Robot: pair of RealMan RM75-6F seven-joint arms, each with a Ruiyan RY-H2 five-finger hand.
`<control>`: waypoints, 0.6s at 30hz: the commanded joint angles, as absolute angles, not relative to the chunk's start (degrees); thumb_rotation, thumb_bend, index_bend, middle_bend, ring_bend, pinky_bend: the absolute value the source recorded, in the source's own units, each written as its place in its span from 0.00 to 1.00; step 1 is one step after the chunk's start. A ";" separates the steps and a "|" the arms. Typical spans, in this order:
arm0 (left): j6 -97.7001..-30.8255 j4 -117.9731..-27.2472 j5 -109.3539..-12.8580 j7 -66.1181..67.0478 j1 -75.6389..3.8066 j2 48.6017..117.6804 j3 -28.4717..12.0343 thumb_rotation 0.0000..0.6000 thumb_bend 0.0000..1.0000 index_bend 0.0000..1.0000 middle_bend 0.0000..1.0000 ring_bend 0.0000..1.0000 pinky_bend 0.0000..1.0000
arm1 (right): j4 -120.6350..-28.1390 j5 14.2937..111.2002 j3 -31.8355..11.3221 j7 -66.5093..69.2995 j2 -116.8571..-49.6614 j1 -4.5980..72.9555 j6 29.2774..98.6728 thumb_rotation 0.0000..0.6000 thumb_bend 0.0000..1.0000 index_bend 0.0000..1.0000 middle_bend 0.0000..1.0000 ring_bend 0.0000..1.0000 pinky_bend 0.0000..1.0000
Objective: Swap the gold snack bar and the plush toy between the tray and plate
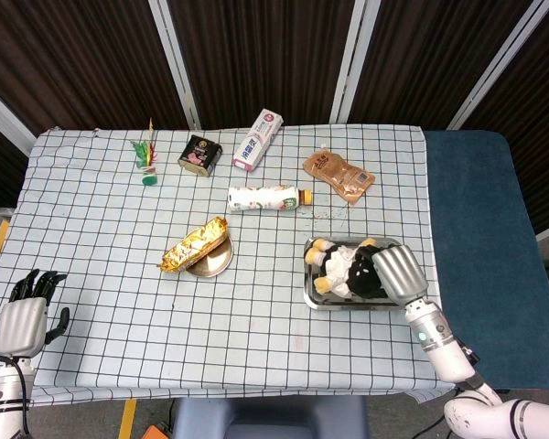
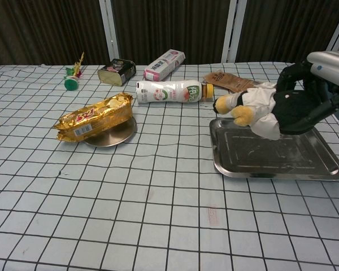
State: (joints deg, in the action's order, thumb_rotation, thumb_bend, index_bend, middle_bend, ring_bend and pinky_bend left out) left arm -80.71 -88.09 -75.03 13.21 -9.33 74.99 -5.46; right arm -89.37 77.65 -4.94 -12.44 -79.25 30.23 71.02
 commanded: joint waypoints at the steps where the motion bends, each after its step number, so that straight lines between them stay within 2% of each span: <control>1: -80.80 -88.25 -75.36 13.09 -9.30 75.08 -5.33 1.00 0.48 0.21 0.16 0.07 0.15 | -85.12 77.59 -3.83 -8.11 -78.67 28.69 70.28 1.00 0.26 0.93 0.68 0.78 0.75; 4: -80.93 -88.43 -75.97 12.93 -9.29 75.05 -5.12 1.00 0.48 0.21 0.16 0.07 0.15 | -82.27 77.95 -3.10 -6.91 -78.84 28.29 69.12 1.00 0.26 0.89 0.68 0.73 0.74; 6: -80.98 -88.54 -76.36 12.76 -9.28 74.99 -4.97 1.00 0.48 0.21 0.16 0.07 0.15 | -80.68 78.11 -2.80 -7.25 -79.10 27.92 68.89 1.00 0.26 0.83 0.65 0.66 0.73; 9: -81.07 -88.67 -76.64 12.50 -9.22 74.87 -4.90 1.00 0.48 0.21 0.16 0.07 0.15 | -80.39 76.92 -2.28 -9.80 -78.84 27.41 67.52 1.00 0.26 0.65 0.51 0.51 0.65; 14: -81.07 -88.65 -76.46 12.42 -9.15 74.83 -5.05 1.00 0.48 0.21 0.16 0.07 0.15 | -84.20 73.67 -1.13 -11.80 -75.43 28.21 60.48 1.00 0.25 0.17 0.13 0.15 0.27; 16: -80.98 -88.64 -76.36 12.45 -9.17 74.85 -5.09 1.00 0.48 0.21 0.16 0.07 0.15 | -84.80 73.78 -0.95 -11.82 -74.78 28.35 59.62 1.00 0.22 0.05 0.03 0.04 0.17; 18: -80.89 -88.58 -76.34 12.55 -9.19 74.91 -5.08 1.00 0.48 0.21 0.16 0.07 0.15 | -85.11 74.67 -0.80 -11.45 -74.42 28.09 60.01 1.00 0.19 0.00 0.00 0.00 0.10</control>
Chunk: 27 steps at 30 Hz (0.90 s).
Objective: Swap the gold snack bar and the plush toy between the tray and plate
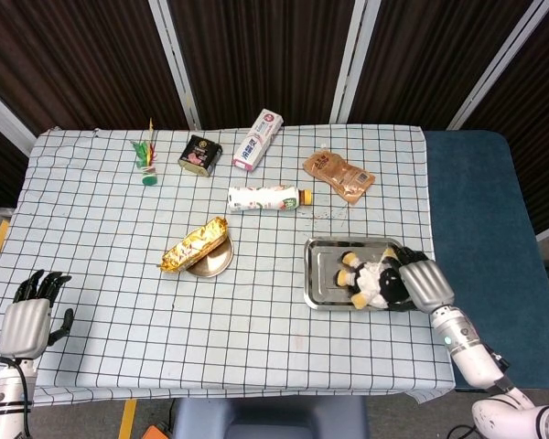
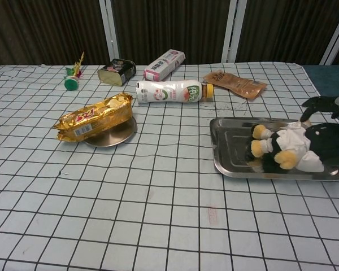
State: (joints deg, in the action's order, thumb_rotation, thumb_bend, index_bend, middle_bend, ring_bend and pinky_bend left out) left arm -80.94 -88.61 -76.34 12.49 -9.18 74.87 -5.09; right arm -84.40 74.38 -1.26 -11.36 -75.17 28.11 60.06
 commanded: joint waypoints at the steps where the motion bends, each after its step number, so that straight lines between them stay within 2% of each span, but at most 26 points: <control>1: -80.78 -88.50 -76.31 12.59 -9.22 74.95 -5.05 1.00 0.48 0.21 0.16 0.07 0.15 | -85.25 75.40 -0.70 -11.14 -74.26 27.82 60.58 1.00 0.18 0.00 0.00 0.00 0.09; 4: -80.65 -88.47 -76.31 12.58 -9.24 74.97 -5.02 1.00 0.48 0.21 0.16 0.07 0.15 | -85.72 77.68 -0.34 -10.19 -73.72 26.79 62.89 1.00 0.16 0.00 0.00 0.00 0.05; 10: -81.15 -88.76 -76.82 12.42 -9.09 74.71 -5.01 1.00 0.48 0.21 0.16 0.07 0.15 | -88.73 81.27 -0.06 -9.63 -71.60 21.66 72.88 1.00 0.15 0.00 0.00 0.00 0.02; 19: -83.11 -90.32 -78.78 10.17 -8.34 73.09 -4.99 1.00 0.48 0.21 0.17 0.07 0.15 | -93.15 77.33 -1.53 -11.99 -70.14 10.48 88.28 1.00 0.13 0.00 0.00 0.00 0.00; 23: -83.71 -91.16 -80.22 8.42 -8.00 72.08 -4.56 1.00 0.48 0.21 0.17 0.07 0.15 | -89.48 78.11 -2.88 -6.59 -70.61 8.41 91.33 1.00 0.11 0.00 0.00 0.00 0.00; 27: -83.94 -90.91 -81.25 7.84 -8.00 71.75 -4.33 1.00 0.48 0.21 0.17 0.07 0.15 | -88.03 77.98 -3.54 -2.30 -70.21 8.45 89.14 1.00 0.10 0.00 0.00 0.00 0.00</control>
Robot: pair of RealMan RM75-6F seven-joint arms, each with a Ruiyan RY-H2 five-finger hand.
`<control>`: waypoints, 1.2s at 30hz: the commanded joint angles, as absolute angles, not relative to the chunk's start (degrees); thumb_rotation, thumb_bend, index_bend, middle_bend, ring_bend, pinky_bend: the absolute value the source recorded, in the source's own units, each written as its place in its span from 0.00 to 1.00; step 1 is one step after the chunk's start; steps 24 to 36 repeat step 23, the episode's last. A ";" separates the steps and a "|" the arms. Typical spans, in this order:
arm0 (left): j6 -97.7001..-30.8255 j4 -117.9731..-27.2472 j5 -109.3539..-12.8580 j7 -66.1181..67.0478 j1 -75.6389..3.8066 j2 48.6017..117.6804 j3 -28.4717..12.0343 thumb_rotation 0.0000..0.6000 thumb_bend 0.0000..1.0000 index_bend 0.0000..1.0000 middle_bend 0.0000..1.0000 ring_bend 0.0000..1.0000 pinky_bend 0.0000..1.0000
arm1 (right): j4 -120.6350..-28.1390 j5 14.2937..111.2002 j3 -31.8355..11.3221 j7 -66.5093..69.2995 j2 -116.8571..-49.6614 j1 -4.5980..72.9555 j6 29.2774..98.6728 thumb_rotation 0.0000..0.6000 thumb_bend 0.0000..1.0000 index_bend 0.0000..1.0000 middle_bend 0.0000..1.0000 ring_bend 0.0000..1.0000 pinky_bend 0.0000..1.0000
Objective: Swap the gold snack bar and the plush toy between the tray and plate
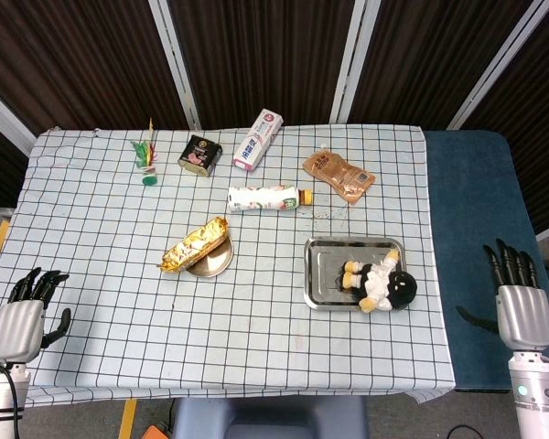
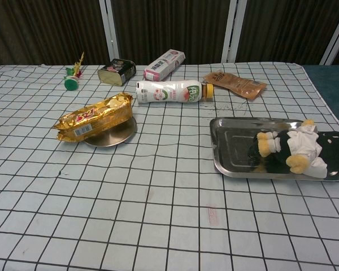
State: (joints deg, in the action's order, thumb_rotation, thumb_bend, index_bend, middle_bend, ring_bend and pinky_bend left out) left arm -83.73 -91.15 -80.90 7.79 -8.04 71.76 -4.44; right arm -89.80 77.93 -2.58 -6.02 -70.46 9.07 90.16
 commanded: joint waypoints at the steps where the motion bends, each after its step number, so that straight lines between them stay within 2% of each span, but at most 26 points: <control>1: -83.95 -90.71 -81.32 8.07 -8.02 71.82 -4.30 1.00 0.48 0.21 0.17 0.07 0.15 | -88.00 77.75 -3.59 -2.60 -70.16 8.47 88.61 1.00 0.10 0.00 0.00 0.00 0.00; 6: -83.67 -90.06 -80.75 8.40 -8.02 72.11 -4.49 1.00 0.48 0.21 0.17 0.07 0.15 | -90.16 76.98 -3.21 -5.18 -69.28 8.37 85.97 1.00 0.10 0.00 0.00 0.00 0.00; 36: -83.68 -89.86 -79.85 8.98 -7.92 72.66 -5.04 1.00 0.48 0.21 0.17 0.07 0.15 | -90.92 80.12 -3.51 -7.05 -70.14 6.25 87.93 1.00 0.10 0.00 0.00 0.00 0.00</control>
